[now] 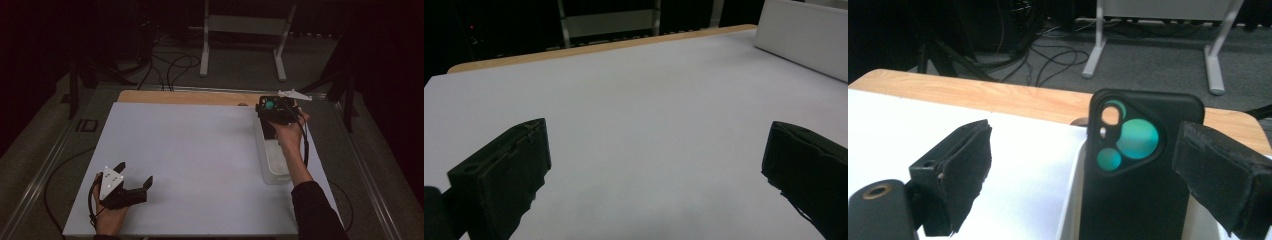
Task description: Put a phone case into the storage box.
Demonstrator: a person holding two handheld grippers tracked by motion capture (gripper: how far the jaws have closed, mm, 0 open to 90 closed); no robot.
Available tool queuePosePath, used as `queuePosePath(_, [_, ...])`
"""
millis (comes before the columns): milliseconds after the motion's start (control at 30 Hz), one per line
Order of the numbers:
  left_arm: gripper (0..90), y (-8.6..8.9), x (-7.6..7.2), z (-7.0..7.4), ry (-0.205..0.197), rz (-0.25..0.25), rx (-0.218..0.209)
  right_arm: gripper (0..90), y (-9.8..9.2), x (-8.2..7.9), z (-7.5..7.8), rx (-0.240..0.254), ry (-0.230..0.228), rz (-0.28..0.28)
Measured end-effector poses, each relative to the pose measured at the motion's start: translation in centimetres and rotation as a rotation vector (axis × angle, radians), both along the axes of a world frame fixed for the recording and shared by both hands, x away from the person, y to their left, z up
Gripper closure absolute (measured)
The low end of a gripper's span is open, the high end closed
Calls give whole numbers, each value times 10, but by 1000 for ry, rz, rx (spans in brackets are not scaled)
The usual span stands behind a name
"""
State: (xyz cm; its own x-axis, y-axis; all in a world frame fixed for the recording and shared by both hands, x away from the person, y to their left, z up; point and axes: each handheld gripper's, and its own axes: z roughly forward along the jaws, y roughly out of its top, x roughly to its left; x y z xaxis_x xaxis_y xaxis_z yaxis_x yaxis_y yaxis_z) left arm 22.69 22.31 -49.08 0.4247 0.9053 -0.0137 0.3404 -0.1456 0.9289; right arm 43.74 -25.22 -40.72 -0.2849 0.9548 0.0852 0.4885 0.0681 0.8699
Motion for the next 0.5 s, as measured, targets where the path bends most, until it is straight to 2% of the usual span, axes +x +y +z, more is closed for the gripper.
queuePosePath(267, [0, 0, 1, 0, 11, -4, 5, 89, -5, -24, 0, 26, -2, 63])
queuePosePath(500, [0, 0, 2, 3, 17, -12, -1, 110, -7, -50, 0, 18, -3, 109])
